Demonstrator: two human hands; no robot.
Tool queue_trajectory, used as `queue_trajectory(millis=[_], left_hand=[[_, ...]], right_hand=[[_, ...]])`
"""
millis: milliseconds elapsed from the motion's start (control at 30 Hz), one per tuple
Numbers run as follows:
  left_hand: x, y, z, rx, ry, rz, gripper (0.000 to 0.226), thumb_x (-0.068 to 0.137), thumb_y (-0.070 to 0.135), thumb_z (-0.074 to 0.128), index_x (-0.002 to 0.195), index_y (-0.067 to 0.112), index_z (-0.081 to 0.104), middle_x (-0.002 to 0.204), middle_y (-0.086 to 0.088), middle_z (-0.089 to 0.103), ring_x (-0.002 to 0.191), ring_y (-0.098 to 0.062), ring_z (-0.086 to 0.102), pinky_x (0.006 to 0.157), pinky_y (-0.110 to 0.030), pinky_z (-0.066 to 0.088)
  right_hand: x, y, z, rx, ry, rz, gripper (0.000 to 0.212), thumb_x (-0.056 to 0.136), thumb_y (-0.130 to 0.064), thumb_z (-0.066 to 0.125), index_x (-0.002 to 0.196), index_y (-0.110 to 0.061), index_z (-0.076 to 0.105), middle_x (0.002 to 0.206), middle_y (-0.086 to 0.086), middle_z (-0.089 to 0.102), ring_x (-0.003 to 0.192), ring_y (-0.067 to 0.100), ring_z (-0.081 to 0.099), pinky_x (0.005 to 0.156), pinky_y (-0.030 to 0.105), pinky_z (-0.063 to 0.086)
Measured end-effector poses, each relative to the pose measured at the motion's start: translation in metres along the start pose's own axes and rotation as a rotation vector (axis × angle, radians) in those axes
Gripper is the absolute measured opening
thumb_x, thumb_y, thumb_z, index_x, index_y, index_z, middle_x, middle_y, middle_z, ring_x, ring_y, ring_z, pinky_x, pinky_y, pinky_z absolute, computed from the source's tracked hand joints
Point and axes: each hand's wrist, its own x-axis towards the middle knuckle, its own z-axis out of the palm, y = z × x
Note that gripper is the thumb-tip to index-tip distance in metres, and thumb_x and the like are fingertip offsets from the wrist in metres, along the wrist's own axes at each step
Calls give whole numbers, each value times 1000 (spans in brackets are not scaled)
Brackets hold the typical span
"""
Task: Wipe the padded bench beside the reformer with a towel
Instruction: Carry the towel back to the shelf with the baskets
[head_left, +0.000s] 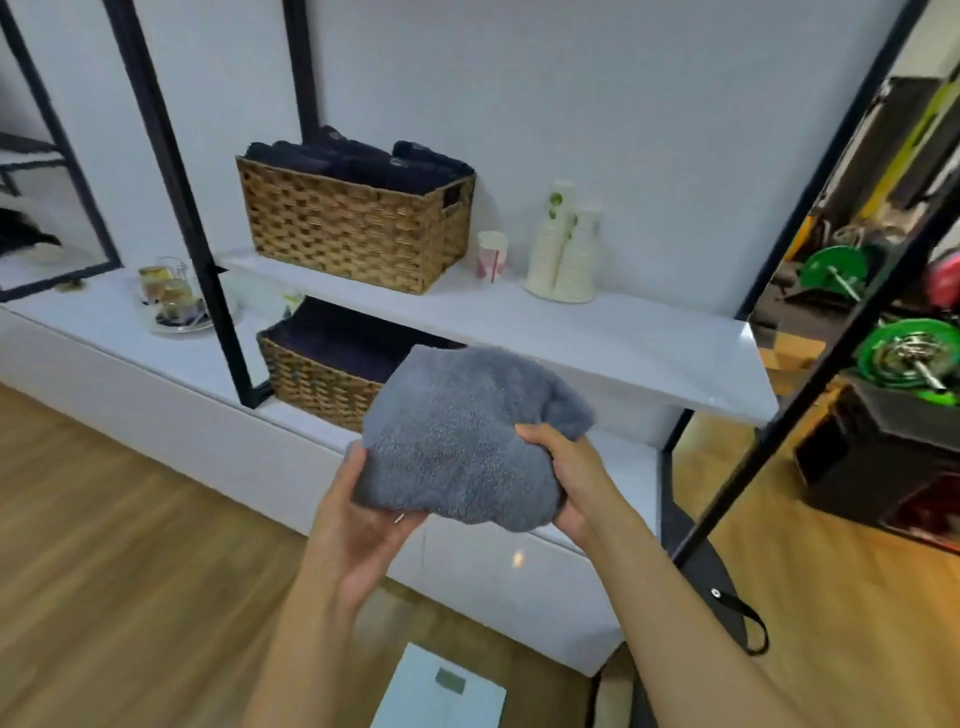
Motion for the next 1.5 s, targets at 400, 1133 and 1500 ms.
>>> queue_trajectory(millis=[400, 1133, 1500], left_hand=[[274, -201, -74, 625, -125, -376, 36, 80, 41, 72, 105, 16, 74, 110, -9, 74, 97, -26, 72, 71, -37, 59], [620, -398, -63, 1807, -158, 631, 47, 93, 18, 45, 139, 26, 48, 140, -7, 43, 127, -28, 41, 105, -40, 34], [613, -400, -69, 2145, -410, 511, 57, 102, 47, 20, 152, 18, 24, 160, 0, 25, 147, -17, 22, 119, -39, 20]], right_hand=[[210, 124, -219, -41, 249, 152, 33, 64, -20, 70, 95, -8, 70, 85, 16, 74, 76, 30, 72, 59, 37, 55], [501, 168, -379, -1149, 753, -230, 43, 99, -42, 39, 140, -29, 39, 131, 12, 53, 109, 39, 54, 92, 43, 41], [499, 183, -374, -1515, 573, -182, 53, 103, -48, 22, 148, -23, 34, 156, 1, 36, 140, 19, 36, 105, 40, 39]])
